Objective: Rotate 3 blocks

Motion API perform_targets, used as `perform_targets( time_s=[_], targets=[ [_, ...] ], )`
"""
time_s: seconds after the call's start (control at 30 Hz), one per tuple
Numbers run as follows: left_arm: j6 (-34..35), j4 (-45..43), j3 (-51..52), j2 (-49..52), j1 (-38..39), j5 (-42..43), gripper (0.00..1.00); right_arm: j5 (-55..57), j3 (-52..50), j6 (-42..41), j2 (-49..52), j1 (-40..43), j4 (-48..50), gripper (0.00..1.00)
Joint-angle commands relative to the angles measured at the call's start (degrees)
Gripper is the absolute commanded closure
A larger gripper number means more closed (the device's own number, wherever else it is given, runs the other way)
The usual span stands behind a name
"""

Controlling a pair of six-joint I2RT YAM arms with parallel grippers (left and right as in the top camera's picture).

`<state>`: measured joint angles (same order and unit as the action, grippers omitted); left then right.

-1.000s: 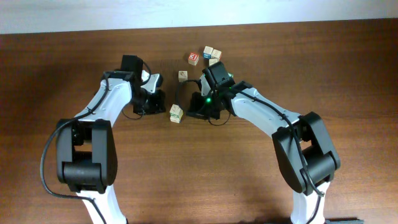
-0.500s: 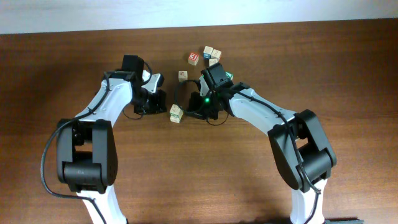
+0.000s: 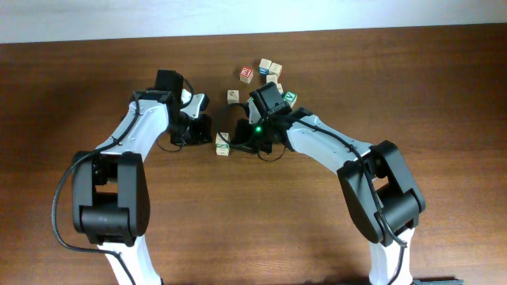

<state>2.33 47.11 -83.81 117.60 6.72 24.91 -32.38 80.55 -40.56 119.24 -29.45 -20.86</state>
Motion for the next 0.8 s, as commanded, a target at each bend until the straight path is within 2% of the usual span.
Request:
perform_targets(
  time_s=[0.0, 0.63, 0.77],
  targets=[
    [-1.31, -0.15, -0.76, 0.46, -0.07, 0.85, 1.0, 0.92, -0.48, -0.46, 0.52, -0.44, 0.66, 0.96],
    [-1.31, 1.14, -0.63, 0.46, -0.17, -0.09, 1.0, 1.6, -0.46, 1.18, 0.33, -0.22, 0.72, 0.96],
    [-1.31, 2.84, -4.17, 0.35, -2.91, -0.9, 1.0, 2.64, -0.24, 3.76, -2.4, 4.0, -2.8, 0.87]
  ],
)
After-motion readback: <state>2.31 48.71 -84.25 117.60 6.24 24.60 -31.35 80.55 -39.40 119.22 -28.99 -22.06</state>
